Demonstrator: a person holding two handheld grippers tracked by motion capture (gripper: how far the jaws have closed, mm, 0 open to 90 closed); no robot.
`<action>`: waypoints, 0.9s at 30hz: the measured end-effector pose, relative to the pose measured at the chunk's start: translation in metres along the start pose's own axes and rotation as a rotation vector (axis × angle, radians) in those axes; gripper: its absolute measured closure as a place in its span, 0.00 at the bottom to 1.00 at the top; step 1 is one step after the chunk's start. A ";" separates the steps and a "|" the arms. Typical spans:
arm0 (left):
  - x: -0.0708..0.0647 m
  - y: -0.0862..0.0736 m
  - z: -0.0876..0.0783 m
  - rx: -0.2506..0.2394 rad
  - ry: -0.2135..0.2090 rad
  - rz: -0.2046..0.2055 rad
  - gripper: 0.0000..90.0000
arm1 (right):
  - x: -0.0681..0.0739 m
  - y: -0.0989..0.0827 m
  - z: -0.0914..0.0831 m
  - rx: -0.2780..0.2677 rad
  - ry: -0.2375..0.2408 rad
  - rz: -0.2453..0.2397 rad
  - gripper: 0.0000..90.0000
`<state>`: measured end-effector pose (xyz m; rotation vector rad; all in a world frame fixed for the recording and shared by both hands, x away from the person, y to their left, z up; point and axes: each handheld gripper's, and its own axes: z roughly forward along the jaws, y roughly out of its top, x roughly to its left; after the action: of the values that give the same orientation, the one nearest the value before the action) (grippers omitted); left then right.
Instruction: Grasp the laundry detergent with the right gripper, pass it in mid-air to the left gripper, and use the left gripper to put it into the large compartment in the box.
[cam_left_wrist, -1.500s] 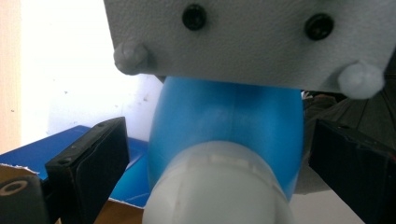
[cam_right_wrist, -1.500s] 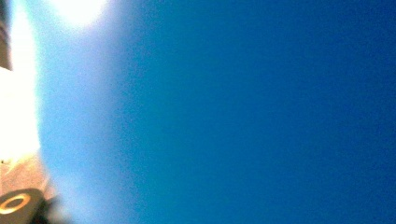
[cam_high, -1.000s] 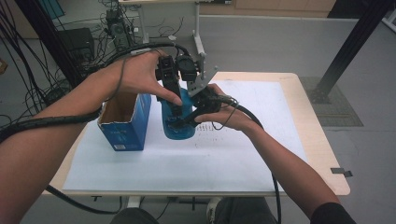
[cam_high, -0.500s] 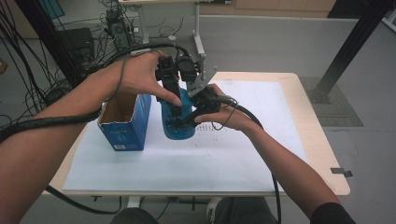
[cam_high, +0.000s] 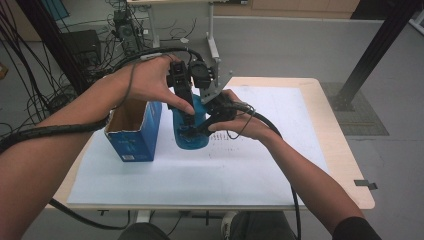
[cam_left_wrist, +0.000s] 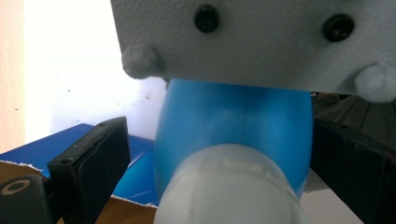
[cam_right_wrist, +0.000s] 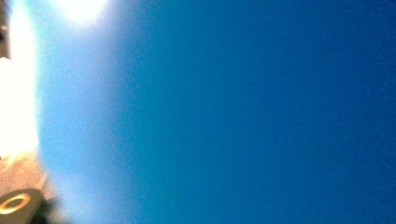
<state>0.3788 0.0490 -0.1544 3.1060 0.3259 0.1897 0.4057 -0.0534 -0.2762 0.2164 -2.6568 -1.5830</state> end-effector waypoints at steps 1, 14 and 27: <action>0.000 0.000 0.000 0.002 -0.002 0.001 0.07 | 0.000 0.000 0.000 0.000 0.000 0.000 0.48; 0.001 0.000 0.000 -0.001 -0.001 0.001 0.07 | 0.000 0.000 0.000 -0.002 0.002 0.000 0.48; 0.000 -0.001 0.001 0.004 -0.001 0.002 0.08 | 0.001 0.000 0.002 0.002 0.003 -0.004 0.48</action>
<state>0.3789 0.0500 -0.1556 3.1106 0.3241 0.1877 0.4049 -0.0521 -0.2767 0.2235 -2.6576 -1.5800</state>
